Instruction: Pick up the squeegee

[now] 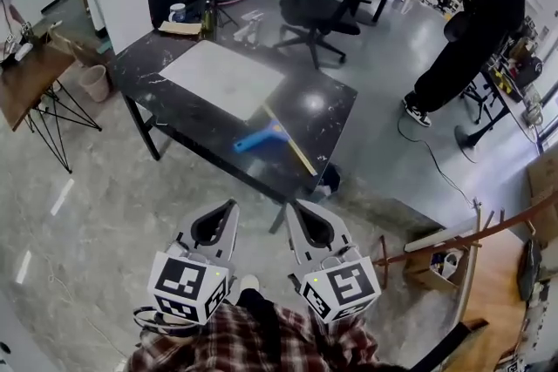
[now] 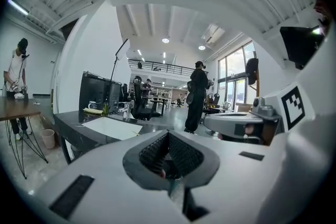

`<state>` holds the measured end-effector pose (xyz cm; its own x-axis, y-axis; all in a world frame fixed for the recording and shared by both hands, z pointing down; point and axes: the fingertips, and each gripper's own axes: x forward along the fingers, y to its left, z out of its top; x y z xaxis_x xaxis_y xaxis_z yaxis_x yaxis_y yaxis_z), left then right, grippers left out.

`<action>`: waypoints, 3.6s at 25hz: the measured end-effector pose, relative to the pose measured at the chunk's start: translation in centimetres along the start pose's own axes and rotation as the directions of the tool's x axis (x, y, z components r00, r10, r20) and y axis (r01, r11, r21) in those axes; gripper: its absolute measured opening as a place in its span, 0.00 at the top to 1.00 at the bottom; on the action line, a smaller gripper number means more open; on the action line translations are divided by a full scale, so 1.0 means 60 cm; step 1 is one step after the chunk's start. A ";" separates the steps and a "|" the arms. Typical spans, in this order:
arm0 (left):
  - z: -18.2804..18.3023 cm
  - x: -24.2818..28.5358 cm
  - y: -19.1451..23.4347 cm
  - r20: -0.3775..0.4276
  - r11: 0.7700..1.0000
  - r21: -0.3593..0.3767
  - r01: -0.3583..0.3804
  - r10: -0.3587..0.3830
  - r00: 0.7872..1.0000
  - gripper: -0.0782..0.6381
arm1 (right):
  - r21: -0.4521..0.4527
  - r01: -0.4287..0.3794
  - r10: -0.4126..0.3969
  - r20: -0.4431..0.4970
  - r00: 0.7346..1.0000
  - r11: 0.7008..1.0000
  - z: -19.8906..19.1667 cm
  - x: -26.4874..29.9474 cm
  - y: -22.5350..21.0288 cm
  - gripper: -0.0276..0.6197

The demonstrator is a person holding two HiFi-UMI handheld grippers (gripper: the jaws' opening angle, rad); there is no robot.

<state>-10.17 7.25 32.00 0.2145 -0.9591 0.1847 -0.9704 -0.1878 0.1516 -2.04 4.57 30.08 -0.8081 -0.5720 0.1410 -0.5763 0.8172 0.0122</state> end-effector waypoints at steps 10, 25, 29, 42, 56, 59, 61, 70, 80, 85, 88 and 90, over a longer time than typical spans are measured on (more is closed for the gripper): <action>0.018 0.183 0.046 -0.048 0.999 -0.012 0.031 -0.031 0.998 0.88 | 0.052 0.016 -0.014 -0.044 0.999 0.999 -0.018 0.116 -0.133 0.94; 0.085 0.488 0.199 -0.127 0.963 0.015 0.268 -0.264 0.956 0.88 | 0.092 0.253 -0.249 -0.058 0.967 0.963 0.022 0.360 -0.338 0.94; 0.077 0.529 0.201 -0.165 0.942 0.019 0.335 -0.328 0.930 0.88 | 0.113 0.318 -0.311 -0.075 0.947 0.941 0.011 0.374 -0.361 0.94; 0.046 0.559 0.160 -0.231 0.903 -0.079 0.422 -0.428 0.873 0.87 | 0.129 0.368 -0.354 -0.116 0.928 0.921 -0.010 0.333 -0.409 0.94; 0.022 0.549 0.151 -0.336 0.893 -0.058 0.447 -0.439 0.833 0.61 | 0.130 0.323 -0.314 -0.088 0.945 0.937 0.000 0.321 -0.420 0.94; 0.003 0.551 0.152 -0.389 0.892 -0.022 0.451 -0.423 0.818 0.61 | 0.130 0.325 -0.316 -0.082 0.945 0.937 0.001 0.316 -0.424 0.94; -0.020 0.550 0.150 -0.444 0.886 -0.015 0.463 -0.420 0.792 0.61 | 0.131 0.328 -0.320 -0.080 0.944 0.936 0.001 0.313 -0.427 0.94; -0.155 0.558 0.164 -0.686 0.885 0.011 0.466 -0.332 0.647 0.61 | 0.191 0.345 -0.333 -0.093 0.938 0.919 -0.023 0.304 -0.451 0.94; -0.241 0.557 0.167 -0.811 0.876 0.003 0.482 -0.280 0.514 0.61 | 0.257 0.354 -0.330 -0.134 0.935 0.899 -0.064 0.305 -0.467 0.94; -0.263 0.563 0.172 -0.839 0.890 0.017 0.455 -0.235 0.491 0.61 | 0.275 0.356 -0.327 -0.147 0.933 0.893 -0.078 0.304 -0.472 0.94; -0.270 0.566 0.178 -0.848 0.900 0.037 0.435 -0.202 0.490 0.61 | 0.282 0.356 -0.325 -0.151 0.933 0.891 -0.083 0.305 -0.475 0.94; -0.271 0.567 0.178 -0.854 0.899 0.050 0.435 -0.187 0.485 0.61 | 0.286 0.355 -0.324 -0.152 0.934 0.890 -0.083 0.306 -0.476 0.94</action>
<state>-11.45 -23.93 55.71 0.3803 -0.2491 0.8907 -0.7845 -0.5970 0.1680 0.21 -28.92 37.24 -0.5492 -0.7882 0.2779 -0.8350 0.5035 -0.2219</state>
